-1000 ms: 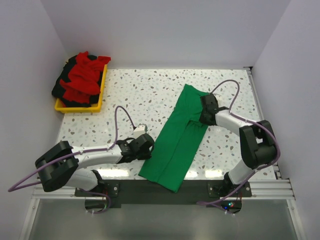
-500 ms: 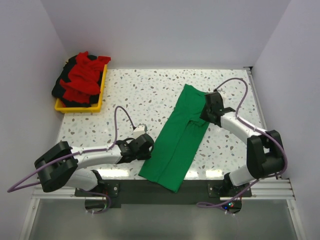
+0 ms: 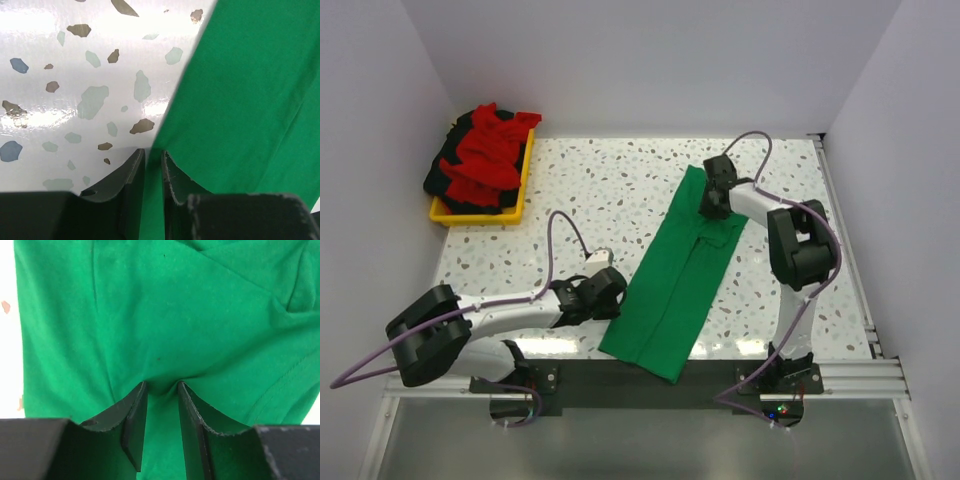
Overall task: Fold and stack the t-shirts
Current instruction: Fold the tshirt
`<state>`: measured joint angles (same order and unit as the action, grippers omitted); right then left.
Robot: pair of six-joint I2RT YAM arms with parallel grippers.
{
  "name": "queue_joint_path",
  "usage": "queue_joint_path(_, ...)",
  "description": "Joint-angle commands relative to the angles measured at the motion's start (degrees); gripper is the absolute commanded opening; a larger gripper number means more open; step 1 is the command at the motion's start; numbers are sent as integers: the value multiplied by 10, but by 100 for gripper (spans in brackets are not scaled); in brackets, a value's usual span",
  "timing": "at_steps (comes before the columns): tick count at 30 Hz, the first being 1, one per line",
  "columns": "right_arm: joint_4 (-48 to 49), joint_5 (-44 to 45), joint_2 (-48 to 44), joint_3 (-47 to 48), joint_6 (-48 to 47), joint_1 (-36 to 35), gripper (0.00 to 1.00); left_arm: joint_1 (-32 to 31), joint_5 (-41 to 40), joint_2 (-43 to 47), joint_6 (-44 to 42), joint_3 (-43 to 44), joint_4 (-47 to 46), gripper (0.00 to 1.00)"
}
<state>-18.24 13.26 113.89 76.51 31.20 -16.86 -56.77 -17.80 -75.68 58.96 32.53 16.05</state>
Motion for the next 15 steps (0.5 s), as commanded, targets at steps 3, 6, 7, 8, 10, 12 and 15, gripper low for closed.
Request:
queue_joint_path(3,-57,-19,95,104,-50,3,35,12,-19,23,-26,33,10,26)
queue_joint_path(6,-80,-27,141,165,-72,3,36,33,-14,22,-44,45,9,29)
queue_joint_path(7,-93,-29,152,200,-78,4,36,39,-13,22,-48,49,9,29)
queue_joint_path(8,-103,-35,178,220,-90,4,36,44,-11,20,-58,56,7,30)
queue_joint_path(10,-122,-40,204,280,-102,4,38,64,5,12,-68,66,0,31)
queue_joint_path(12,-128,-52,242,318,-119,6,40,84,21,-1,-84,81,-9,32)
queue_joint_path(15,-156,-71,302,420,-138,9,43,107,45,-24,-104,104,-21,34)
